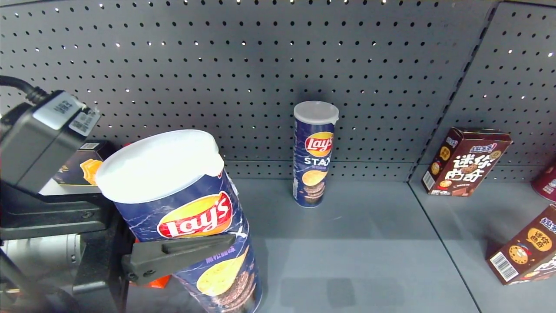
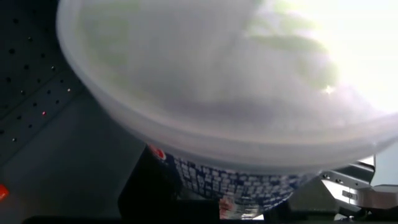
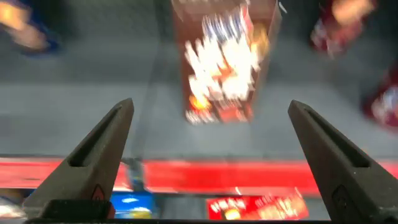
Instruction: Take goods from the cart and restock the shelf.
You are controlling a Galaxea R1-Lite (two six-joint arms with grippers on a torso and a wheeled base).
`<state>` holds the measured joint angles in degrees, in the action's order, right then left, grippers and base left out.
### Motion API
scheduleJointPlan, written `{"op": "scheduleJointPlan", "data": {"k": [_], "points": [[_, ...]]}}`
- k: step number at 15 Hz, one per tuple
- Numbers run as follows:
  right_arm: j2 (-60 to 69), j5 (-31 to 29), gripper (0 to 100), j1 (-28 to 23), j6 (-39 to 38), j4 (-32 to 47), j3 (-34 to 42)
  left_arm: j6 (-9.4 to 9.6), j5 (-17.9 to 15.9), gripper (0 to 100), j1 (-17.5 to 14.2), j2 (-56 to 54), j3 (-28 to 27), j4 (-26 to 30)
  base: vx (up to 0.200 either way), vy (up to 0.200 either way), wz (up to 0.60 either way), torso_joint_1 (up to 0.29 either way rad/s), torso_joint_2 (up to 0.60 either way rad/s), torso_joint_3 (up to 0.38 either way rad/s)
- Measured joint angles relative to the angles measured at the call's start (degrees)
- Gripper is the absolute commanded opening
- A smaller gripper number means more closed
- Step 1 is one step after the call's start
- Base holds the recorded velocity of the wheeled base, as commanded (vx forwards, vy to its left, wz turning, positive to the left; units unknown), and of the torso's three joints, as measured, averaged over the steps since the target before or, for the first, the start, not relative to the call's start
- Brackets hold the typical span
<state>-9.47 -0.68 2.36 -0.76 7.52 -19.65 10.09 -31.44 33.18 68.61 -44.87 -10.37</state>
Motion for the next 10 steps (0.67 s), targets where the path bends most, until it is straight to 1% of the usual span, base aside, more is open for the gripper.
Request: {"op": "scheduleJointPlan", "data": {"k": [2, 4, 8, 10], "points": [[-3.01, 3.08, 100, 2.06, 0.07, 3.18, -7.41, 0.00, 0.22, 0, 0.05, 0.02, -0.02, -0.02, 0.000, 0.000, 0.00, 0.000, 0.00, 0.000], [-6.49, 7.72, 100, 3.30, 0.13, 4.18, -11.59, 0.00, 0.43, 0, 0.05, 0.00, -0.02, 0.01, 0.000, 0.000, 0.00, 0.000, 0.00, 0.000], [-12.52, 14.69, 100, 4.02, 1.30, 4.57, -15.90, 0.00, 1.39, 0, 0.05, -0.01, -0.35, 0.04, 0.000, 0.000, 0.00, 0.000, 0.00, 0.000], [-15.38, 15.87, 100, 4.11, 1.65, 4.38, -17.29, 0.00, 1.80, 0, 0.05, -0.04, -0.55, 0.01, 0.000, 0.000, 0.00, 0.000, 0.00, 0.000]]}}
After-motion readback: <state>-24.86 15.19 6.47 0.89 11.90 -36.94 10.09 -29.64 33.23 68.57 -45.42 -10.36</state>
